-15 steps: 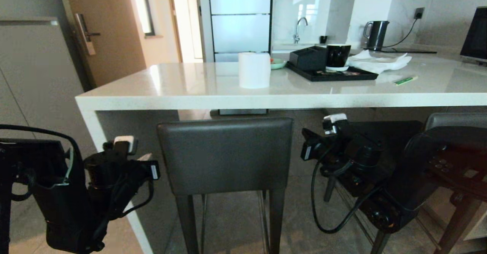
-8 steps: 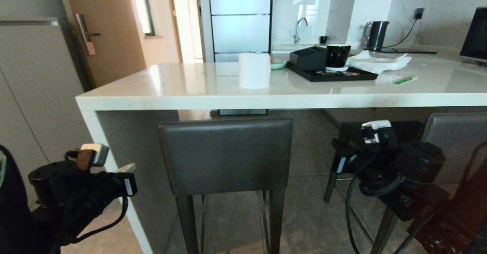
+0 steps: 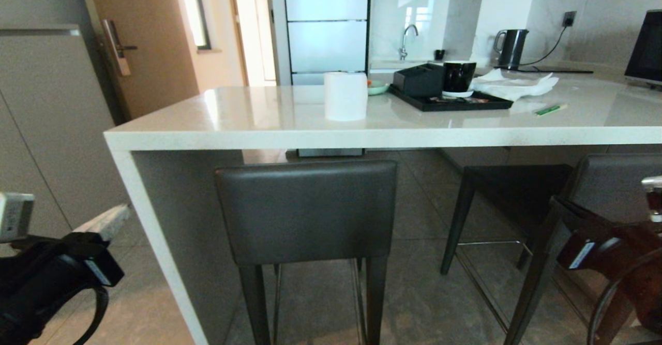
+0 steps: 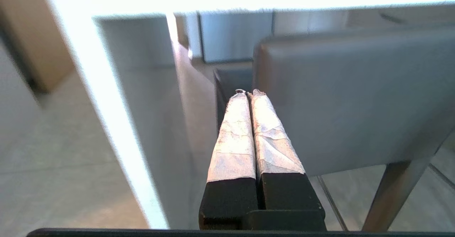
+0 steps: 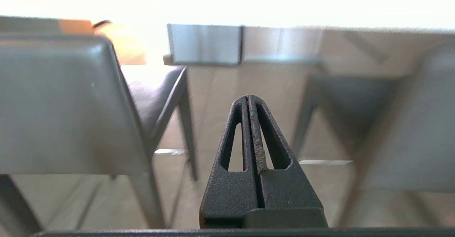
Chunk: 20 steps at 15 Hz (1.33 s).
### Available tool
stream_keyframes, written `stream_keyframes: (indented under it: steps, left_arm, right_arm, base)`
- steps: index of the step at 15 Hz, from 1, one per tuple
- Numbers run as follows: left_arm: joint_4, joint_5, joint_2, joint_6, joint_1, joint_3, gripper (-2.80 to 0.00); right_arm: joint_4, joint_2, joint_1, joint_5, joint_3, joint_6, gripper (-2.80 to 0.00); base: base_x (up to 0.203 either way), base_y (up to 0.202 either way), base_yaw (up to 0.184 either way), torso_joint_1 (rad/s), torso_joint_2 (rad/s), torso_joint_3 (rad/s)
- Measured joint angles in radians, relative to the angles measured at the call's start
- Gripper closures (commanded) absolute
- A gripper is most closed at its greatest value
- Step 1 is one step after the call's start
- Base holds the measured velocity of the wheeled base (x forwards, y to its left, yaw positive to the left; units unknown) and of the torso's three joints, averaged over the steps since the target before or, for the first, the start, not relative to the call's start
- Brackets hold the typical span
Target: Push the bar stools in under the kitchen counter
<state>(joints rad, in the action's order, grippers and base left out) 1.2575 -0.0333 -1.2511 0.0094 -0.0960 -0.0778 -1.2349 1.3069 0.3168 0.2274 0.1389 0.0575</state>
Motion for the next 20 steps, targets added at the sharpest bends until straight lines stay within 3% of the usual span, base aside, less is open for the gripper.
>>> stream_keyframes:
  steps: [2,6,9,12,14,18,20]
  left_arm:
    - [-0.238,0.014,0.219,0.004,-0.004,-0.056,0.00]
    - [-0.853,0.040,0.629,-0.008,0.001,-0.249,0.00]
    - [-1.153,0.038,0.814,-0.003,0.097,-0.318,0.00]
    - [-1.231,-0.085,0.949,-0.001,0.130,-0.309,0.00]
    - [-1.262,-0.127,1.037,0.000,0.123,-0.282,0.00]
    - [-1.439,-0.103,1.205,0.048,0.104,-0.196,0.00]
    - [-1.402,-0.083,1.234,0.083,0.100,-0.088,0.00]
  right_arm:
    - [0.176,-0.197,-0.008,0.004,0.029,0.039,0.00]
    - [0.686,-0.582,-0.075,0.009,0.190,0.073,0.00]
    - [0.986,-0.784,-0.186,0.008,0.285,0.110,0.00]
    - [1.102,-0.933,-0.224,0.010,0.284,0.121,0.00]
    - [1.153,-1.032,-0.260,0.003,0.242,0.124,0.00]
    - [1.175,-1.242,-0.304,-0.049,0.078,0.178,0.00]
    - [1.124,-1.281,-0.313,-0.087,-0.060,0.191,0.00]
  base:
    - [0.000,0.000,0.000,0.000,0.00,0.000]
    - [0.000,0.000,0.000,0.000,0.00,0.000]
    - [0.000,0.000,0.000,0.000,0.00,0.000]
    - [0.000,0.000,0.000,0.000,0.00,0.000]
    - [0.000,0.000,0.000,0.000,0.00,0.000]
    - [0.000,0.000,0.000,0.000,0.00,0.000]
    - [0.000,0.000,0.000,0.000,0.00,0.000]
